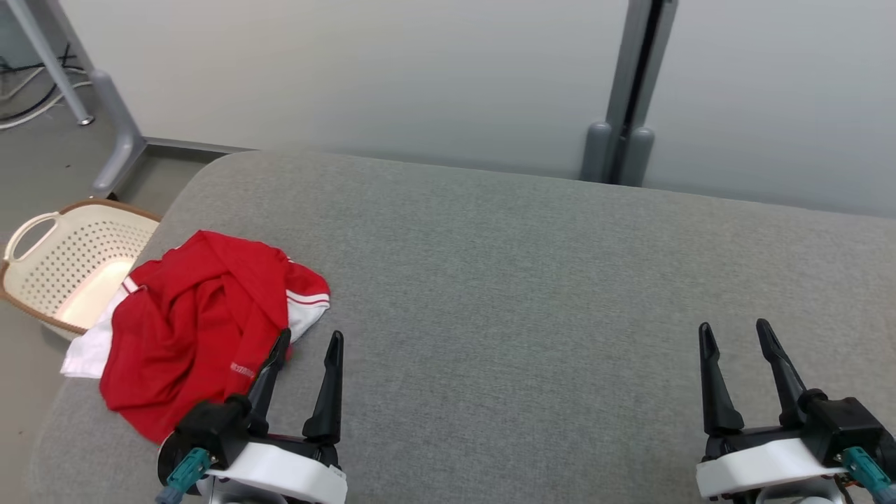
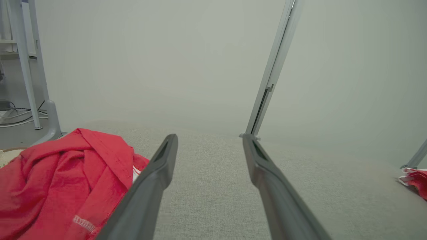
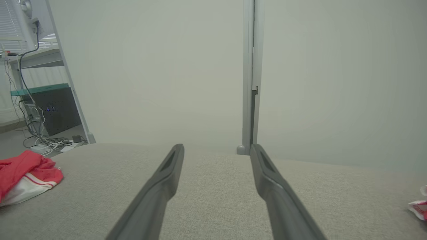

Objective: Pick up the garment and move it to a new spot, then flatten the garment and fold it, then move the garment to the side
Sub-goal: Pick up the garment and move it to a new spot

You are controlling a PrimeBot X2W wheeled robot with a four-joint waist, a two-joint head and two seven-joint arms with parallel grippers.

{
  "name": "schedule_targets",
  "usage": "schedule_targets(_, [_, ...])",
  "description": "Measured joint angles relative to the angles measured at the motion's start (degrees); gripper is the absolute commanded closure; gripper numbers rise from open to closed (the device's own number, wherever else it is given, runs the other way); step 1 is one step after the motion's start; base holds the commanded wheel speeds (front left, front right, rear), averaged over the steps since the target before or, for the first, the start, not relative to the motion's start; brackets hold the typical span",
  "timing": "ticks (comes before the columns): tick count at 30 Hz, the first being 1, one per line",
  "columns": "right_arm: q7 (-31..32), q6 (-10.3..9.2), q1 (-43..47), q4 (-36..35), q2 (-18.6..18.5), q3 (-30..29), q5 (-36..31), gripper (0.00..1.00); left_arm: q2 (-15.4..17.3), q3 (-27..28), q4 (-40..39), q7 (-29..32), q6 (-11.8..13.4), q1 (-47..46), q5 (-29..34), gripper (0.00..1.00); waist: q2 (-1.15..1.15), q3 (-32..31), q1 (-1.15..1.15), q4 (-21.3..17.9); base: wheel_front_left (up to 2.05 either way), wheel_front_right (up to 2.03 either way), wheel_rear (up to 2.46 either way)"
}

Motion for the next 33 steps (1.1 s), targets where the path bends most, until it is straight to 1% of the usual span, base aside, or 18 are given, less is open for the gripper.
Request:
schedule_targets(7, [0.0, 0.00, 0.2, 0.1, 0.0, 2.0, 0.9, 0.00, 0.0, 0.5, -0.5, 0.0, 0.0, -0.2, 0.2, 0.00, 0.00, -0.1, 0.00, 6.0, 0.00, 0.00, 0.00])
schedule_targets(8, [0.0, 0.00, 0.3, 0.2, 0.0, 2.6, 1.0, 0.00, 0.0, 0.7, -0.5, 0.0, 0.0, -0.2, 0.3, 0.00, 0.00, -0.1, 0.00, 8.0, 0.00, 0.00, 0.00])
schedule_targets(11, [0.0, 0.00, 0.3, 0.4, 0.0, 3.6, 1.3, 0.00, 0.0, 1.2, -0.6, 0.0, 0.0, -0.2, 0.5, 0.00, 0.00, -0.2, 0.00, 11.2, 0.00, 0.00, 0.00])
schedule_targets(15, [0.0, -0.03, -1.7, 1.6, 0.1, 7.3, 1.3, 0.00, 0.1, 3.9, -2.1, 0.0, 0.6, 0.2, 0.6, 0.00, 0.00, 0.3, 0.00, 14.5, 0.00, 0.00, 0.00])
schedule_targets(24, [0.0, -0.04, -7.6, 5.5, 0.1, 12.4, 1.4, 0.00, 0.0, 6.9, -5.4, 0.0, 2.5, 1.8, -0.5, 0.00, 0.00, 3.1, 0.00, 16.6, 0.00, 0.00, 0.00])
schedule_targets(33, [0.0, -0.04, -8.7, 6.8, 0.1, 12.8, 1.5, 0.00, 0.0, 7.3, -6.2, 0.0, 3.0, 2.3, -1.0, 0.00, 0.00, 3.4, 0.00, 16.6, 0.00, 0.00, 0.00])
